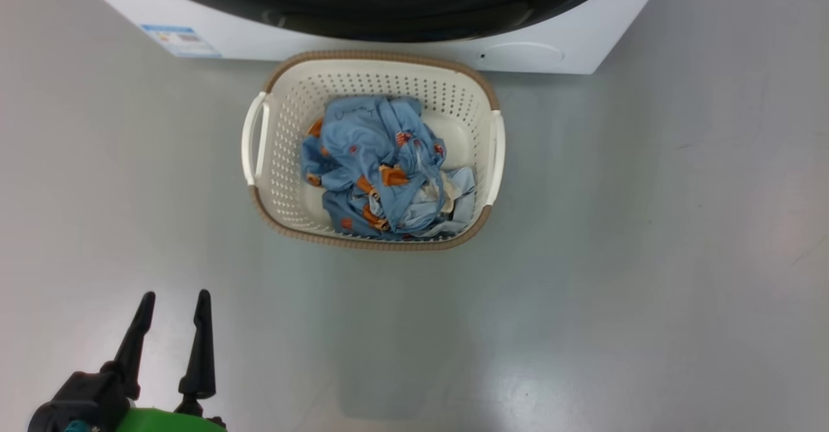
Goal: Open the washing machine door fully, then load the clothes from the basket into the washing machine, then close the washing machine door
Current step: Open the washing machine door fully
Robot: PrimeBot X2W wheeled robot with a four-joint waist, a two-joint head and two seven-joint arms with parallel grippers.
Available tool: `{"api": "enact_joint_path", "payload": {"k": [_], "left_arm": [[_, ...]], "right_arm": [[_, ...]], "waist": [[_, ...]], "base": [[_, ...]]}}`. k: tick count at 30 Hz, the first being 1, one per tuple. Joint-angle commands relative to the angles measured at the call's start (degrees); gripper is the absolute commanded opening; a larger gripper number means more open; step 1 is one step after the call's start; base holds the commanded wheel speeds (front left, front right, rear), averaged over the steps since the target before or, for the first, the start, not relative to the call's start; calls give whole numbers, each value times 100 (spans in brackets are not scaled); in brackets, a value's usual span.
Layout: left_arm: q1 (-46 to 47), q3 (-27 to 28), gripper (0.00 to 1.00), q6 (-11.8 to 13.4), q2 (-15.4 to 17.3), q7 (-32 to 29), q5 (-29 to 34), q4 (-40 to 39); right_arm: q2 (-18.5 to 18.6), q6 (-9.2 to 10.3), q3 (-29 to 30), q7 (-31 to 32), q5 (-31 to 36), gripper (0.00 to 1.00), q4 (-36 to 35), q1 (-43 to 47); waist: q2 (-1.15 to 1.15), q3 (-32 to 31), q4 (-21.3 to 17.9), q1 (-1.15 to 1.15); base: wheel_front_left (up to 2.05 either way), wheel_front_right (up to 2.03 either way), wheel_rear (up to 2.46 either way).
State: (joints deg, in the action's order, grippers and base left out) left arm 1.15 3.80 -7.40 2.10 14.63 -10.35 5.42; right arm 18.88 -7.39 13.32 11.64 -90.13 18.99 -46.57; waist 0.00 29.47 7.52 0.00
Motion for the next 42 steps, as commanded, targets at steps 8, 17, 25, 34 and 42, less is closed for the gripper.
{"api": "enact_joint_path", "payload": {"k": [8, 17, 25, 34, 42], "left_arm": [[104, 185, 100, -8, 77, 37, -141, -150], [318, 268, 100, -9, 77, 37, -223, -131], [358, 258, 100, -9, 77, 37, -202, -121], [289, 190, 100, -9, 77, 37, -227, -76], [241, 207, 100, -9, 77, 37, -253, -89]], "right_arm": [[129, -10, -405, 273, 105, 0, -83, -621], [-11, -10, -885, 560, 151, 0, -232, -829], [30, -10, -1061, 663, 153, 0, -169, -974], [108, -10, -1268, 826, 170, 0, -30, -1232], [123, -10, -1441, 960, 157, 0, 96, -1489]], "waist": [[0, 344, 230, 0], [0, 477, 311, 0], [0, 474, 346, 0], [0, 470, 454, 0], [0, 520, 509, 0]], "base": [[0, 0, 0], [0, 0, 0], [0, 0, 0], [0, 0, 0], [0, 0, 0]]}}
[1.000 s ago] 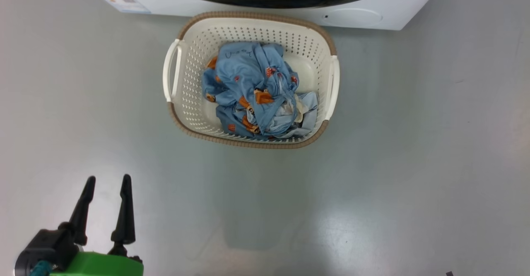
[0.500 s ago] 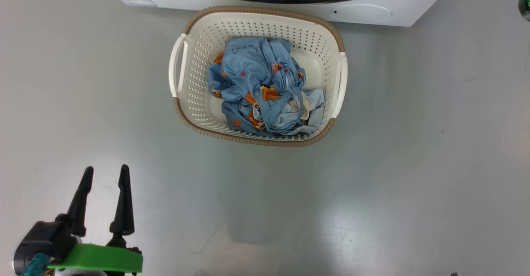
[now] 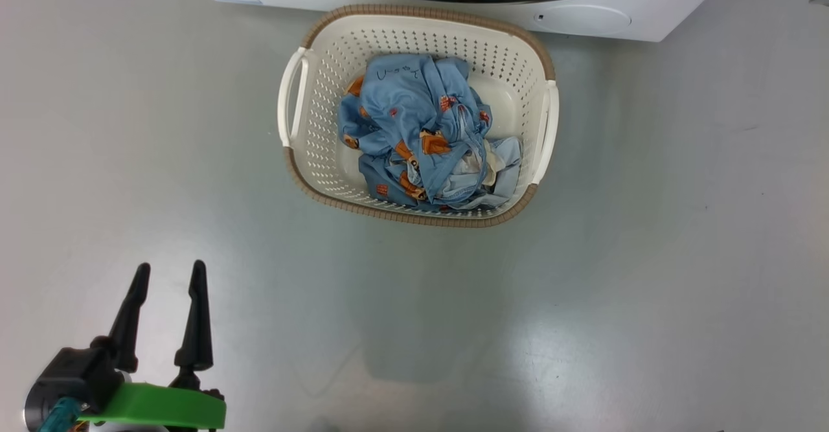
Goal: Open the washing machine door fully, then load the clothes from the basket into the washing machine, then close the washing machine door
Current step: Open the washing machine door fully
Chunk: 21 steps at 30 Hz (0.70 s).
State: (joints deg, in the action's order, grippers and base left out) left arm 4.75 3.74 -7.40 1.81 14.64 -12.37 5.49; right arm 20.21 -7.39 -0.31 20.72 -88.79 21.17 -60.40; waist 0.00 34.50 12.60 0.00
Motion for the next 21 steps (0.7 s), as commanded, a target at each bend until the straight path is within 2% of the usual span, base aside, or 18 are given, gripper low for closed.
{"api": "enact_joint_path", "payload": {"k": [1, 10, 21], "left_arm": [[-119, 212, 100, -9, 107, 36, -52, -95], [-144, 299, 100, -9, 107, 36, -41, -116], [-136, 294, 100, -9, 107, 36, 27, -67]], "right_arm": [[-10, -10, -78, 53, 23, 0, -122, -106], [5, -10, -264, 162, 48, 0, -4, -410], [-59, -10, -603, 312, 91, 0, 147, -527]], "waist": [[0, 17, 0, 0], [0, 167, 5, 0], [0, -19, -2, 0]], "base": [[0, 0, 0], [0, 0, 0], [0, 0, 0]]}}
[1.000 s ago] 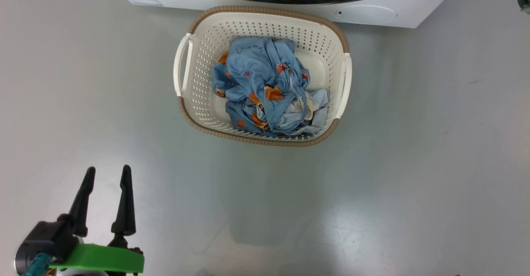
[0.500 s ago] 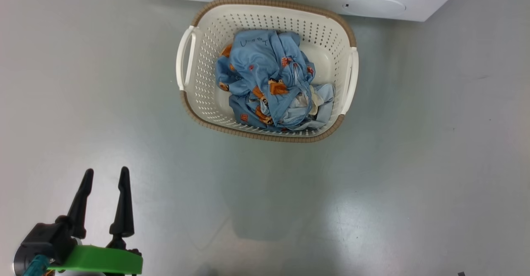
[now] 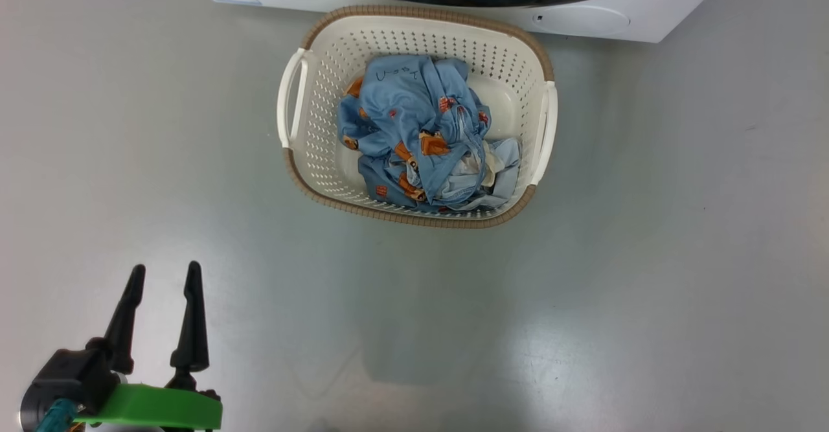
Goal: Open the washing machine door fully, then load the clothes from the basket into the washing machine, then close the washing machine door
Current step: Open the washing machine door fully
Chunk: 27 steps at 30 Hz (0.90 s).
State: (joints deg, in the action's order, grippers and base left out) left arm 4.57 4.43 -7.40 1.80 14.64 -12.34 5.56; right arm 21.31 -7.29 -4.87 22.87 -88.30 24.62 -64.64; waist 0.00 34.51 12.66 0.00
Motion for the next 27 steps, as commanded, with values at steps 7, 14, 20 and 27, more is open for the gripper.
{"api": "enact_joint_path", "payload": {"k": [7, 14, 20, 27], "left_arm": [[-139, 254, 100, -9, 108, 36, 53, -80], [-141, 271, 100, -9, 108, 36, 49, -89], [-135, 328, 100, -9, 108, 36, 57, -106], [-114, 356, 100, -9, 108, 36, 90, -101]], "right_arm": [[-158, -20, -315, 208, 35, 0, -118, -131], [-160, -20, -425, 361, -51, 0, -113, -152], [-181, -20, -523, 586, -147, 0, -166, -117], [-233, -20, -639, 847, -234, 0, -239, -58]], "waist": [[0, -125, -22, 0], [0, -146, -61, 0], [0, -165, -123, 0], [0, -227, -234, 0]], "base": [[0, 0, 0], [0, 0, 0], [0, 0, 0], [0, 0, 0]]}}
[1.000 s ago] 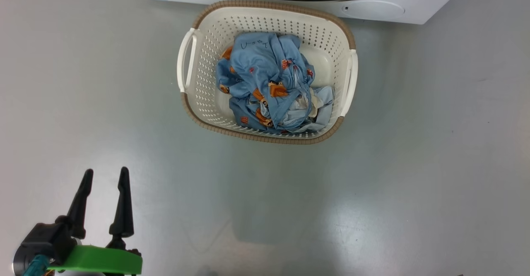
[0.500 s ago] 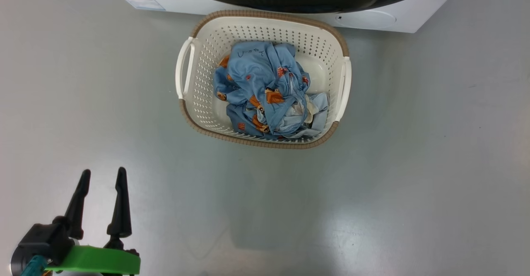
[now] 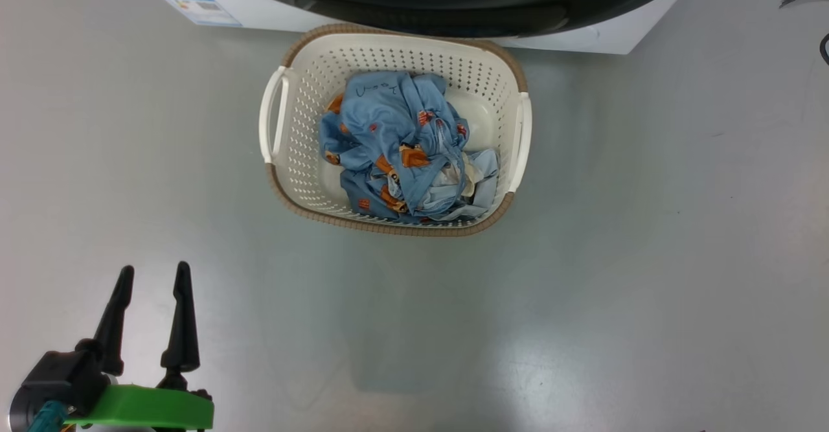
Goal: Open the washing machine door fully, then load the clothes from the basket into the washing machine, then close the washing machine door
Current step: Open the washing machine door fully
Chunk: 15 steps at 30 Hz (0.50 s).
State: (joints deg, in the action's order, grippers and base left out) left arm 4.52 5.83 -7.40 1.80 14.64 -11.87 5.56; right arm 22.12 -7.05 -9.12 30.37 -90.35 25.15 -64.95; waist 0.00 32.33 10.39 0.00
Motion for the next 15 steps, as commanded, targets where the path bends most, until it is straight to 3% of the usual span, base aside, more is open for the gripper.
{"api": "enact_joint_path", "payload": {"k": [1, 15], "left_arm": [[-109, 213, 100, -9, 108, 36, 43, -104], [-99, 285, 100, -9, 108, 36, 132, -106]], "right_arm": [[-324, -44, -229, 144, -50, 0, -304, -13], [-497, -44, -480, 630, -150, 0, -513, 292]], "waist": [[0, -18, -25, 0], [0, -143, -256, 0]], "base": [[0, 0, 0], [0, 0, 0]]}}
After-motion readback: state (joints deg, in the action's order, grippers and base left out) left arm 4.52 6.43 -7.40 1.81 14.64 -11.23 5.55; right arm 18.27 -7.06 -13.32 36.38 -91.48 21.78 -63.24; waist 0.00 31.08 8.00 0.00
